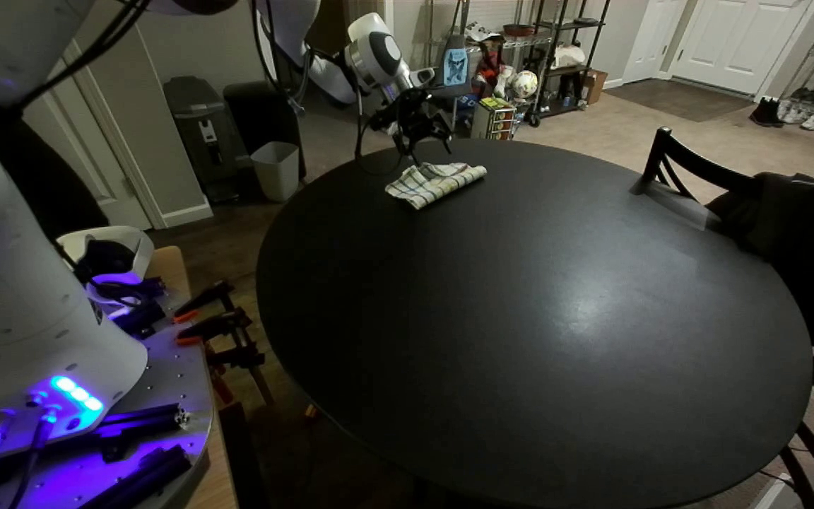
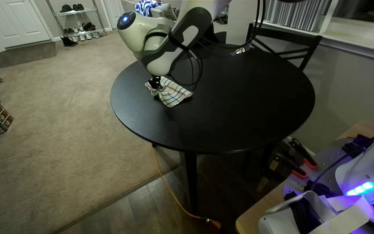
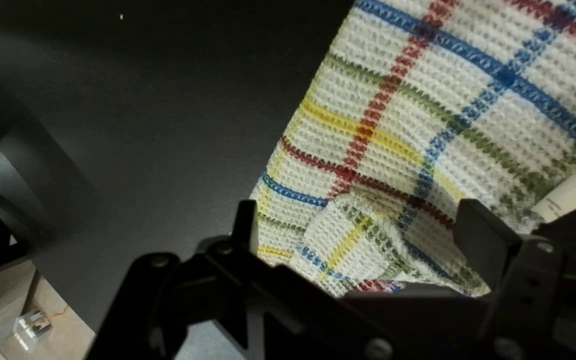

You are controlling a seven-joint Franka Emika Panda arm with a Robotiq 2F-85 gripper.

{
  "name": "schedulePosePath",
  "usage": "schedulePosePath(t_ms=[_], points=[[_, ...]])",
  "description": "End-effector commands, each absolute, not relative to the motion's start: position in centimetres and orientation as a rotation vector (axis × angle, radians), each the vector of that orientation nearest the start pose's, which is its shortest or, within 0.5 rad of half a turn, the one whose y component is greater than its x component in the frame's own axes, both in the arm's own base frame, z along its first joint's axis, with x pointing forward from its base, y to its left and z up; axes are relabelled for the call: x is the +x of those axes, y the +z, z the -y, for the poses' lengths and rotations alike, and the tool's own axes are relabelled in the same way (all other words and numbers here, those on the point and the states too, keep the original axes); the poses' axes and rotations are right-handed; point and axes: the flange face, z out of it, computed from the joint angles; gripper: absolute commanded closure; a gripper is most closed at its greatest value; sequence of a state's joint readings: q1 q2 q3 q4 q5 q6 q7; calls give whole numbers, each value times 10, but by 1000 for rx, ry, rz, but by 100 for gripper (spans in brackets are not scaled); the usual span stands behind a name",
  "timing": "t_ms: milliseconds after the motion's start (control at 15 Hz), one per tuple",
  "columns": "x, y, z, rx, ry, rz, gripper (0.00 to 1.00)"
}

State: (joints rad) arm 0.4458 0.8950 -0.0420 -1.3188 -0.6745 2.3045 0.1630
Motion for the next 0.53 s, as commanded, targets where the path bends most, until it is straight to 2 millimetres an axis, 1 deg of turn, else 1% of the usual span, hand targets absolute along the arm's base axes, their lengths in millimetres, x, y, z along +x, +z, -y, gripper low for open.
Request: schedulePosePath(t_ms=[0,267,400,467], points=[[707,215,-293,2456,309,-944,0],[719,220,-309,2453,370,-912,0],[729,218,-317,2476,407,-904,0],[719,221,-311,2461,410,-902,0]])
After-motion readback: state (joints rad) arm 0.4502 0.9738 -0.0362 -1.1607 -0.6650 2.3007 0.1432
